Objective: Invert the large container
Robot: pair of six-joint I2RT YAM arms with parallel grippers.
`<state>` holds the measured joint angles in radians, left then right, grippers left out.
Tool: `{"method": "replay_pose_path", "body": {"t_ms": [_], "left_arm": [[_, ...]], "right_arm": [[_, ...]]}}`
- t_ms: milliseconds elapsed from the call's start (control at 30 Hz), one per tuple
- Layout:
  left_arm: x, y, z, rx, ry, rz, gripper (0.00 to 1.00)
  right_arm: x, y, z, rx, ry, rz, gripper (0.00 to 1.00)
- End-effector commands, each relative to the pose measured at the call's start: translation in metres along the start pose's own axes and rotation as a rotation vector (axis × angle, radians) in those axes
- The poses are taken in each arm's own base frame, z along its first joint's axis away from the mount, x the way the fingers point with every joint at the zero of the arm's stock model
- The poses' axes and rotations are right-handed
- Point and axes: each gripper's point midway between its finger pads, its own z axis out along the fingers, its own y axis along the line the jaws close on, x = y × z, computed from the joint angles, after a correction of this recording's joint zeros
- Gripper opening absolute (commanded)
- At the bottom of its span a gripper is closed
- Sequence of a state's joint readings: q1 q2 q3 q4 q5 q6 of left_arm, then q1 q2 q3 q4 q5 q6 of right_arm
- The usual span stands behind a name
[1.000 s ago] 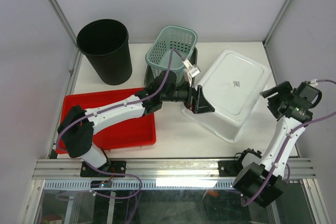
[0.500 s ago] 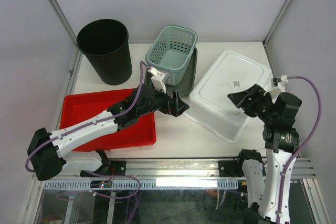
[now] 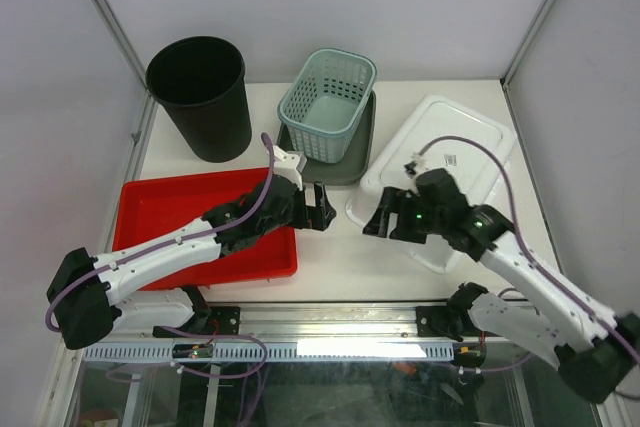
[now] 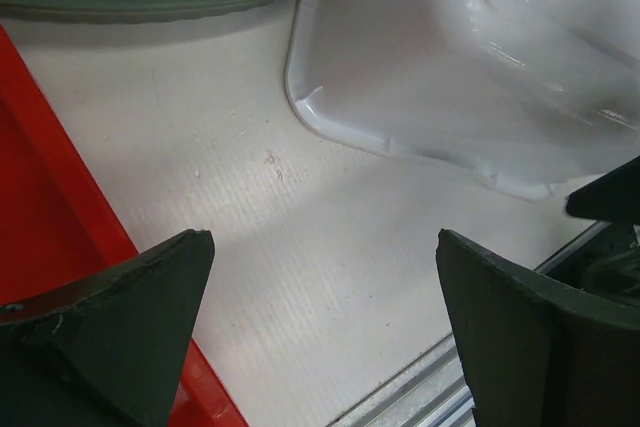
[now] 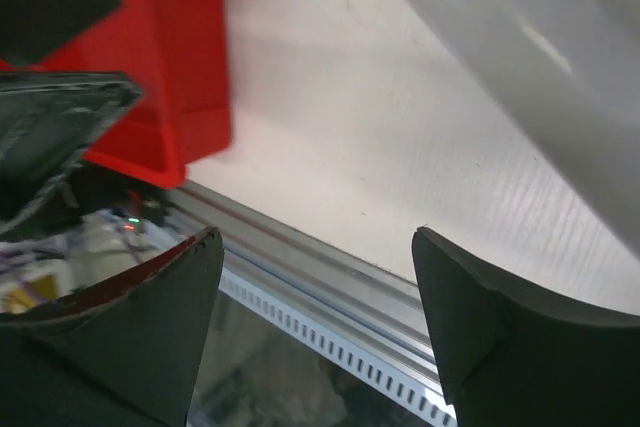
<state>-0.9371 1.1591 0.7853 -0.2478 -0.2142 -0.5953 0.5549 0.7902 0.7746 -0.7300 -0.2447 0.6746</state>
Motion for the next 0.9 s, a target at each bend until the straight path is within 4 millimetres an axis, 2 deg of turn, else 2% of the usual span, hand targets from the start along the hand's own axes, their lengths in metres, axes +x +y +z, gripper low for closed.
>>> {"method": "replay_pose_path", "body": {"t_ms": [0,67,167,333,400,467,533,600,667,700,767,867], "left_arm": [[-0.014,-0.008,-0.004,0.008,-0.048,-0.044,0.99],[-0.011,-0.010,-0.004,0.019,-0.036,-0.042,0.99],[-0.009,-0.015,-0.006,0.049,-0.019,-0.038,0.99],[-0.011,-0.020,-0.004,0.076,-0.018,0.002,0.99],[-0.009,-0.022,0.000,0.080,-0.005,0.029,0.99],[-0.009,-0.025,0.004,0.087,0.008,0.037,0.99],[-0.010,-0.029,0.006,0.101,0.010,0.034,0.99],[-0.008,-0.031,0.008,0.111,0.014,0.037,0.99],[-0.007,-0.030,0.011,0.109,0.018,0.039,0.99],[-0.007,-0.031,0.011,0.110,0.018,0.041,0.99],[-0.007,-0.030,0.010,0.107,0.016,0.036,0.99],[-0.005,-0.028,0.007,0.107,0.014,0.026,0.99]], "right_arm": [[-0.008,-0.025,0.038,0.323,0.001,-0.084,0.81],[-0.016,-0.051,0.038,0.507,-0.001,-0.097,0.84],[-0.036,-0.085,0.018,0.702,-0.064,-0.068,0.93],[-0.066,-0.141,-0.029,0.779,-0.227,0.157,0.95],[-0.080,-0.144,-0.046,0.750,-0.335,0.193,0.95],[-0.094,-0.130,-0.057,0.677,-0.426,0.190,0.94],[-0.105,-0.105,-0.058,0.535,-0.478,0.172,0.93],[-0.111,-0.066,-0.048,0.318,-0.466,0.104,0.93],[-0.106,-0.015,-0.033,0.029,-0.393,-0.025,0.92],[-0.104,0.000,-0.027,-0.059,-0.381,-0.041,0.92],[-0.097,0.012,-0.014,-0.124,-0.356,-0.051,0.92],[-0.081,0.002,0.013,-0.033,-0.283,-0.054,0.92]]}}
